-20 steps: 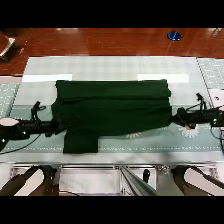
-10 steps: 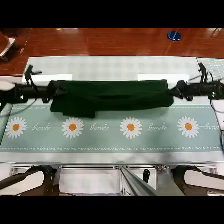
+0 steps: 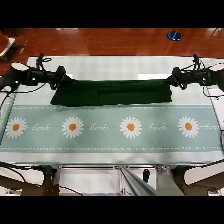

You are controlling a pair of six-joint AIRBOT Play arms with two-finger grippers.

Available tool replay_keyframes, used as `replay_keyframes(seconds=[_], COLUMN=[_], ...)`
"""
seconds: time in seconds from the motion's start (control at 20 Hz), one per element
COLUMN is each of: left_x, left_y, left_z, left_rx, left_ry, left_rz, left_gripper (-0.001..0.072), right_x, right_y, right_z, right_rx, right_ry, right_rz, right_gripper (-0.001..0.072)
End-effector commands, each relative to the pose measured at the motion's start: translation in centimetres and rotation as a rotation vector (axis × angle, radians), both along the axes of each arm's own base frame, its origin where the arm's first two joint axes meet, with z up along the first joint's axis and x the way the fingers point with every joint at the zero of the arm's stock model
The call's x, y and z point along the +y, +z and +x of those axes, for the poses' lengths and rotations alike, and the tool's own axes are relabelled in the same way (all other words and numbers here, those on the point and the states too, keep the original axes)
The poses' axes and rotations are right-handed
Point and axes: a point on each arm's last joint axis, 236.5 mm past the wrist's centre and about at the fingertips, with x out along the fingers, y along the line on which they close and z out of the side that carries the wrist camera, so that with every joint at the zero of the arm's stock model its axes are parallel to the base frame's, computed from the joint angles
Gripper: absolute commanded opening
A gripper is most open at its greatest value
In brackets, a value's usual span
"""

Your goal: Fold the shirts.

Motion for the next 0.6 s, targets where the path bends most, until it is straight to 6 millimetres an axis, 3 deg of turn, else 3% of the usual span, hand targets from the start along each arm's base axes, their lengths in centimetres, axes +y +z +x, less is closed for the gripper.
replay_keyframes(seconds=[0.0,0.1,0.25,0.35,0.45,0.55], left_x=[-0.9,-0.2,7.6,11.7,12.5,10.7], left_y=[-2.4,-1.4,0.8,3.7,6.0,6.7], left_z=[-0.2,-1.0,-3.3,-4.1,-5.5,-7.7], left_rx=[0.054,0.062,0.11,0.047,-0.051,-0.158], left_ry=[-0.03,-0.08,-0.098,-0.012,0.062,0.117], left_rz=[-0.009,0.003,0.193,0.275,0.315,0.356], left_gripper=[0.0506,0.0506,0.0505,0.0506,0.0506,0.0505], right_x=[-0.3,-1.3,-8.0,-12.9,-14.9,-14.2], right_y=[-1.6,-1.3,0.5,1.0,0.4,-1.7], right_z=[1.1,-0.1,-3.3,-5.5,-7.1,-8.3], right_rx=[0.013,0.054,0.129,0.161,0.184,0.226], right_ry=[-0.038,0.002,-0.009,-0.082,-0.142,-0.155], right_rz=[0.018,-0.003,-0.086,-0.16,-0.162,-0.133], right_gripper=[0.038,0.0413,0.0413,0.0413,0.0413,0.0413])
